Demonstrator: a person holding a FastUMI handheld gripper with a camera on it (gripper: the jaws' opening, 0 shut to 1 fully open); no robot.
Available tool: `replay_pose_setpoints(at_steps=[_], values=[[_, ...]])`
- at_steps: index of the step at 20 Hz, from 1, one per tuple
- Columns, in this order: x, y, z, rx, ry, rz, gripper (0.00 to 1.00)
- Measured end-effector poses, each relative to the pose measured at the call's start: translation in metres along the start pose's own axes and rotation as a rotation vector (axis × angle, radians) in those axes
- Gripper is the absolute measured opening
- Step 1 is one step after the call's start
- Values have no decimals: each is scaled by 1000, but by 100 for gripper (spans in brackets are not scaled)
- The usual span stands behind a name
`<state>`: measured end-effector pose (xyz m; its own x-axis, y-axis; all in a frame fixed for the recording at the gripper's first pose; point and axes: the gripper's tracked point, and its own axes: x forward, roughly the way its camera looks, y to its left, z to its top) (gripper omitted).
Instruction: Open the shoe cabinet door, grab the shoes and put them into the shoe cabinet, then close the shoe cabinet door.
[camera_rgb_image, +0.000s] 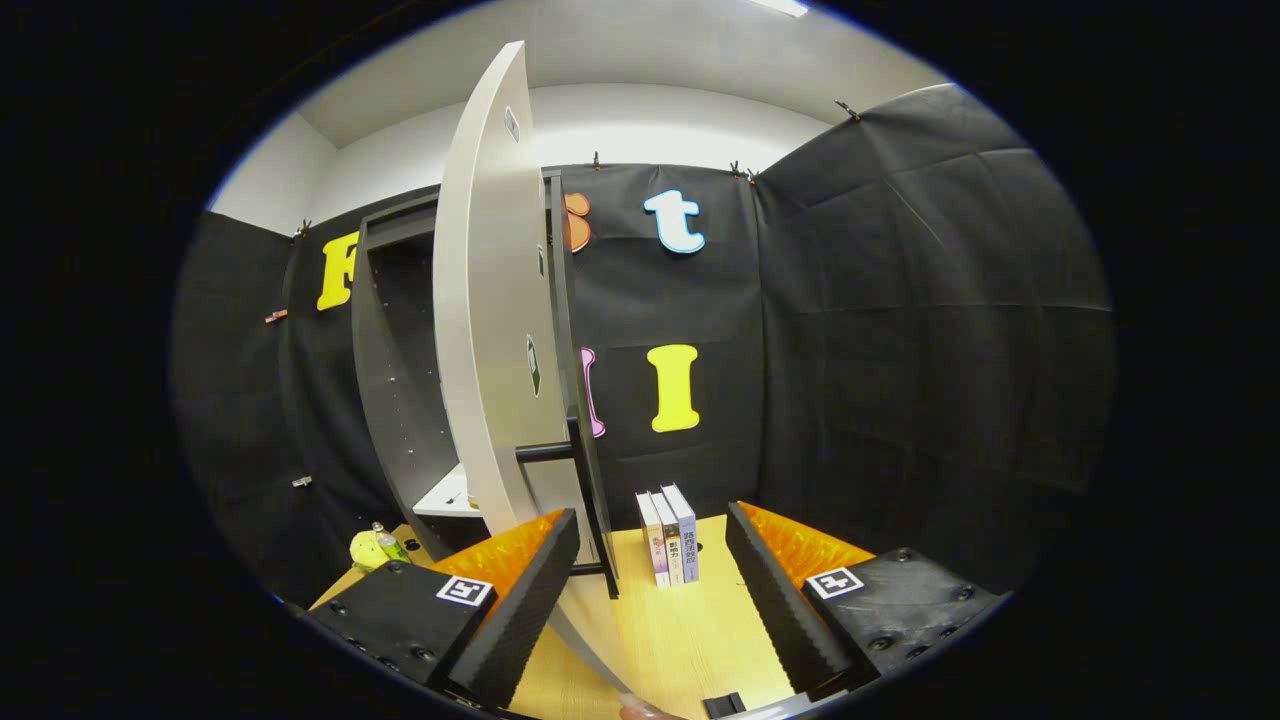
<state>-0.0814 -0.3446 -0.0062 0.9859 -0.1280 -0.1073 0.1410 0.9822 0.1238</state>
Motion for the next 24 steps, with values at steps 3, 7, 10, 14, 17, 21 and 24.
replay_pose_setpoints(at_steps=[3, 7, 10, 14, 17, 21, 24], values=[[0, 28, -6, 11, 5, 37, 98], [-1, 61, -11, -15, 0, 81, 98], [-3, 95, -17, 5, 5, 124, 98], [3, 145, -26, 14, 17, 185, 98], [10, 180, -34, 13, 32, 216, 98], [23, 229, -40, 18, 40, 269, 98], [31, 266, -45, 5, 37, 314, 98]])
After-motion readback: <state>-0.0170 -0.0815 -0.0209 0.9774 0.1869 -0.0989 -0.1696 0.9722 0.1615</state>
